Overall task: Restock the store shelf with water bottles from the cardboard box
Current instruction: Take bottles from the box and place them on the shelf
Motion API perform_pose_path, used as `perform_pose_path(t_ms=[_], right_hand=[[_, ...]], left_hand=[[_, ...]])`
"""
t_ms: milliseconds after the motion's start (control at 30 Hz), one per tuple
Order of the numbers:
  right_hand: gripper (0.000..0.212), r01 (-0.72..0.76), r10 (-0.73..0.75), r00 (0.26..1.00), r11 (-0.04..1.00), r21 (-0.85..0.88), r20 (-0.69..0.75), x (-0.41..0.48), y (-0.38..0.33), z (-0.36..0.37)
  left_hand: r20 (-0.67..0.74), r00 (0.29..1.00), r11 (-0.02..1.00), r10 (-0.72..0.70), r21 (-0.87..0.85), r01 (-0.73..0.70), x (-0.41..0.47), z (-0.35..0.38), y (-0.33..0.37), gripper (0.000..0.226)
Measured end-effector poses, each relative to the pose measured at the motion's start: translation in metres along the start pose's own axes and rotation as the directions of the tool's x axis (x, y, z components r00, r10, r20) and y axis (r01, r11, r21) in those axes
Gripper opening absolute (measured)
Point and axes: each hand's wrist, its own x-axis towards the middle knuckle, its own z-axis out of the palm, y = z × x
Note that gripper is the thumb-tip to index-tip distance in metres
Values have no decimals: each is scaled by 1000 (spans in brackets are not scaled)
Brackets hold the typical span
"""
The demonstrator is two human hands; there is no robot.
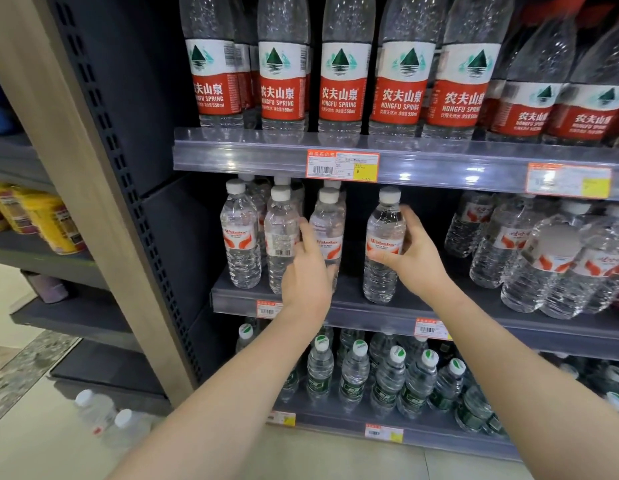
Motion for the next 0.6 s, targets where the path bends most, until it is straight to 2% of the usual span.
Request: perform_pose_path(t_ms=[100,233,300,433,600], right_hand=[[82,-10,10,1000,1000,1,-13,3,5,8],[81,-6,6,1000,1000,-12,-16,6,10,10],[78,-31,31,999,1000,1,26,6,12,5],[90,-46,51,997,997,-64,65,7,14,-2],[90,-67,68,998,997,-42,20,14,16,6]], left_hand=[[-48,998,993,50,108,-44,-1,1,-2,96],[-89,995,999,38,31,-36,-7,8,-4,84],[-71,997,999,44,26,-42,-11,11,-6,72],[-44,998,999,39,10,-38,-21,14,-13,61],[-19,994,991,105,84,-103,-31,15,-27,57]])
